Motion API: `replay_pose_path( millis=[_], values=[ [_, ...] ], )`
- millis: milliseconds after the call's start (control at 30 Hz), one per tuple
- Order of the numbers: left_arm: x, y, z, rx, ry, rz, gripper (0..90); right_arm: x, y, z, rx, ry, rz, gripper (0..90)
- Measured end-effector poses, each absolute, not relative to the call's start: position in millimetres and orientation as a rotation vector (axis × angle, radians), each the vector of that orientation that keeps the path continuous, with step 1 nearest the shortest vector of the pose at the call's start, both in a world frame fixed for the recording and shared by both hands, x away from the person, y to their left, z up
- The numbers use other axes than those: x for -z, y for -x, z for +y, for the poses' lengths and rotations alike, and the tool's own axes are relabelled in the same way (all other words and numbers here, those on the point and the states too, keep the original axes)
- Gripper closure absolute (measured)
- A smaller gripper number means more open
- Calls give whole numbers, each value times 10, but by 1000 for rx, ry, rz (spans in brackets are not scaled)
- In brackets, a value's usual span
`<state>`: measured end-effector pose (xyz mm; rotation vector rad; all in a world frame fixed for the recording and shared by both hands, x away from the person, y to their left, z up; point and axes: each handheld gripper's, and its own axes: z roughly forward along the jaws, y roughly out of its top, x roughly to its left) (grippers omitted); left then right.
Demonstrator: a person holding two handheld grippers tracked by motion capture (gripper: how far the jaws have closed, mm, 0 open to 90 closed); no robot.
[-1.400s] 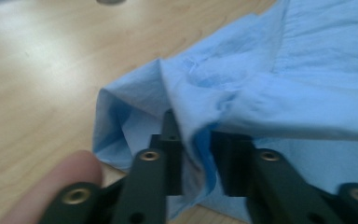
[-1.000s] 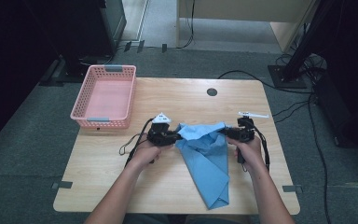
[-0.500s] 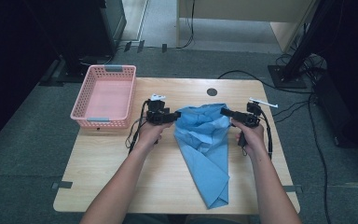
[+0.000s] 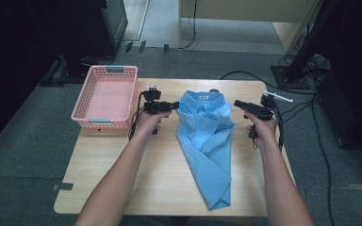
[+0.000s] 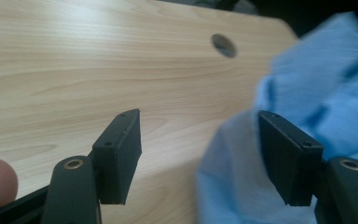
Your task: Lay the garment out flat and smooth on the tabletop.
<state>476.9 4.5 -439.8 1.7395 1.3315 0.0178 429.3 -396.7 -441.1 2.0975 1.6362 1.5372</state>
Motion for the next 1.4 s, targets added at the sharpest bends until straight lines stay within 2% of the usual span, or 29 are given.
replay_pose_path(
  millis=[200,467,900,1167,1400],
  values=[
    [4355,-4755,72,-31,-1731,1322,315,4352,-4220,-4003,-1516,-2020,1616,435],
    [4382,-4623,-86,-67,-1801,1269,313,4395,-4132,-3858,-1477,-1959,1696,436],
    [4658,-4291,-477,-34,-1919,1195,314,4699,-3957,-3520,-1324,-1926,1872,449],
    [4804,-4188,-634,-67,-2025,1156,314,4837,-3900,-3341,-1192,-1892,1929,454],
    [4941,-4155,-713,-113,-2127,1138,318,5005,-3859,-3127,-1006,-1725,1979,449]
  ],
)
